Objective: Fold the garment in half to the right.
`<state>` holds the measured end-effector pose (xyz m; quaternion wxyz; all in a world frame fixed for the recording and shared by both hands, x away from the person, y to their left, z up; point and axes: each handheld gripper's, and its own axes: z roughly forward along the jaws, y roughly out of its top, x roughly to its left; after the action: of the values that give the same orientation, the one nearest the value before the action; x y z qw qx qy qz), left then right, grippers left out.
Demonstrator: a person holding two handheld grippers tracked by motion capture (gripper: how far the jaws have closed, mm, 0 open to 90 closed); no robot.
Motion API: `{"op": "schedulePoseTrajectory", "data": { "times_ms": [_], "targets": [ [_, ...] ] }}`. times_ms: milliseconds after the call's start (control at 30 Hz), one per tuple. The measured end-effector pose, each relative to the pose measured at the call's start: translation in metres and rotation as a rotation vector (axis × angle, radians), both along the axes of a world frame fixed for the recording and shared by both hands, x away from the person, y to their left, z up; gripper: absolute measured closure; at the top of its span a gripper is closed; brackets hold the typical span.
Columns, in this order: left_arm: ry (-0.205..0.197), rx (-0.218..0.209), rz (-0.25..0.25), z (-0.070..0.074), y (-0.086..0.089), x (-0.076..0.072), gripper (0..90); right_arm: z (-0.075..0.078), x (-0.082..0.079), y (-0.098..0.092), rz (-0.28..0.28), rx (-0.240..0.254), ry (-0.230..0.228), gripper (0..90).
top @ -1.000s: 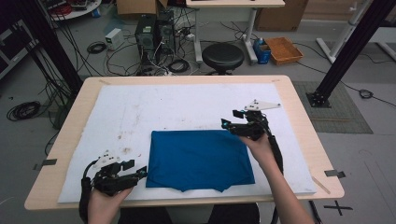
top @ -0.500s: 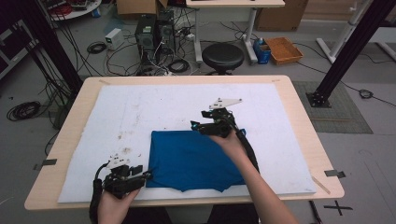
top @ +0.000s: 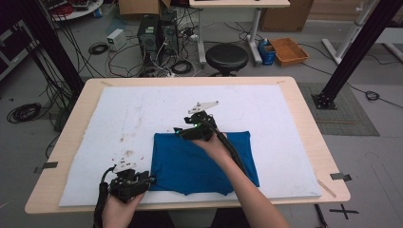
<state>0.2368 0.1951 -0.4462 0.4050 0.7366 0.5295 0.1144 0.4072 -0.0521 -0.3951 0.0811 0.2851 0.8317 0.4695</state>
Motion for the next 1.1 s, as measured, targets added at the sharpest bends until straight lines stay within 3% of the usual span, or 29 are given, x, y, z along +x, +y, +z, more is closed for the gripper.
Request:
{"op": "schedulePoseTrajectory", "data": {
  "times_ms": [200,367,633,767,933,1100],
  "targets": [
    [-0.005,0.014,-0.005,0.000,-0.002,-0.002,63.6,-0.003,0.006,0.025,0.025,-0.015,0.012,41.5],
    [-0.010,0.021,-0.006,0.000,-0.003,-0.003,64.8,-0.015,0.010,0.045,0.035,-0.053,0.030,44.5],
    [-0.013,0.021,-0.006,0.000,-0.006,-0.005,64.8,-0.029,0.022,0.081,0.002,-0.135,0.085,51.2],
    [-0.018,0.032,-0.002,0.000,-0.008,-0.005,64.9,-0.035,0.023,0.098,-0.013,-0.179,0.074,55.6],
    [-0.022,0.055,0.013,0.000,-0.010,-0.006,66.8,-0.043,0.026,0.110,-0.014,-0.243,0.081,62.4],
    [-0.022,0.060,0.018,0.000,-0.011,-0.006,69.9,-0.046,0.025,0.115,0.007,-0.256,0.071,71.5]
  ]
}}
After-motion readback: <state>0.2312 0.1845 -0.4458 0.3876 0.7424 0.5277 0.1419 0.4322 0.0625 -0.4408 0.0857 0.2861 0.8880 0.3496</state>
